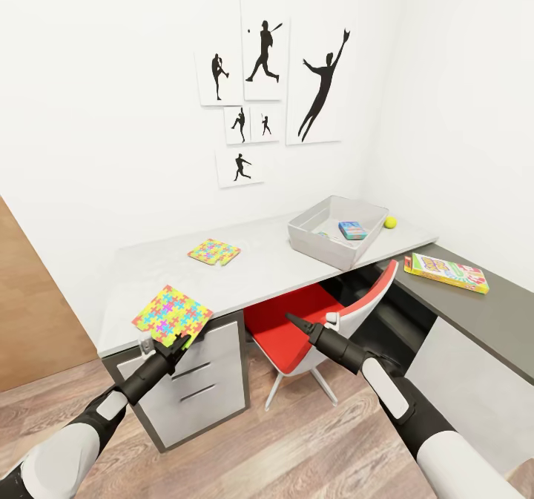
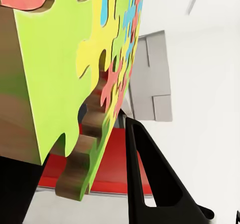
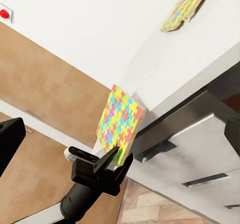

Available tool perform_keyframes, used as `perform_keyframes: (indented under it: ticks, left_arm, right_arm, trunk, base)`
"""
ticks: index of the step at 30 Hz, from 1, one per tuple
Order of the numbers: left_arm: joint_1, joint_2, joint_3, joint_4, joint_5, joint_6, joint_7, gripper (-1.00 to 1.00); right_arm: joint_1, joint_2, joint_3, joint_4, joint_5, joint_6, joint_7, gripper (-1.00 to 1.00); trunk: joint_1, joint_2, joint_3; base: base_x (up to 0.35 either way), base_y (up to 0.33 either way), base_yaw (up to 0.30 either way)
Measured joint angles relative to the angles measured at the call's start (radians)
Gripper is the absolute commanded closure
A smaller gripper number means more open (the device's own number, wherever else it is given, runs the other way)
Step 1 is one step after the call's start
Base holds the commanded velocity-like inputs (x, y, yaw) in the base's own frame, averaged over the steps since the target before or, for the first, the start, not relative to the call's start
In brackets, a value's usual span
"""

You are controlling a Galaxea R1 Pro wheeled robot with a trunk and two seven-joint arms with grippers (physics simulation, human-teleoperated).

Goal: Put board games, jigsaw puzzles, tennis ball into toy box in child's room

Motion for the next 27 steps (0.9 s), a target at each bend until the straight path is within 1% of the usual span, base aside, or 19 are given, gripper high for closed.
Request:
perform_keyframes:
  ticks: [9, 27]
  left_arm:
    - [0.0, 0.0, 0.001, 0.0, -0.003, -0.003, -0.001, 1.0]
    - [0.0, 0.0, 0.0, 0.0, -0.009, -0.014, -0.025, 1.0]
  right_arm:
    - [0.0, 0.0, 0.0, 0.0, 0.0, 0.0, 0.0, -1.0]
    - [0.0, 0.0, 0.0, 0.0, 0.0, 0.0, 0.0, -1.0]
  trunk:
    - [0.0, 0.0, 0.0]
    - [0.0, 0.0, 0.0]
  base:
    - [0.0, 0.0, 0.0]
    - [0.0, 0.0, 0.0]
